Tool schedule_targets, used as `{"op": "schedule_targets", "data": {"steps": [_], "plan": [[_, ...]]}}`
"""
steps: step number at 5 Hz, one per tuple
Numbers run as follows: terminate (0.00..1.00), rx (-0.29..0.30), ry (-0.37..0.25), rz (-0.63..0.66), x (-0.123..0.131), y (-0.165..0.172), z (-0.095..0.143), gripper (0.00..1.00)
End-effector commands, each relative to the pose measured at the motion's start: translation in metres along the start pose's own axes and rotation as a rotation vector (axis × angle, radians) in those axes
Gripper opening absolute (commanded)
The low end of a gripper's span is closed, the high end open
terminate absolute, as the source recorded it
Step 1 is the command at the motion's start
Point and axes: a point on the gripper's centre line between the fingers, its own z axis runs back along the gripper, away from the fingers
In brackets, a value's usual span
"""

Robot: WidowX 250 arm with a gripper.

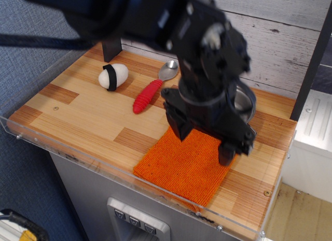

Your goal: Slide towel over towards left corner of counter.

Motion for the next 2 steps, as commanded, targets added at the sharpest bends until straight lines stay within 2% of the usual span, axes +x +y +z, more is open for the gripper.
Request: {"op": "schedule_targets", "data": {"steps": [1,2], "plan": [[0.00,0.087,0.097,0.012,-0.015,0.003,-0.025,1.00],[0.00,0.092,0.125,0.042,-0.023,0.013,-0.035,1.00]]}}
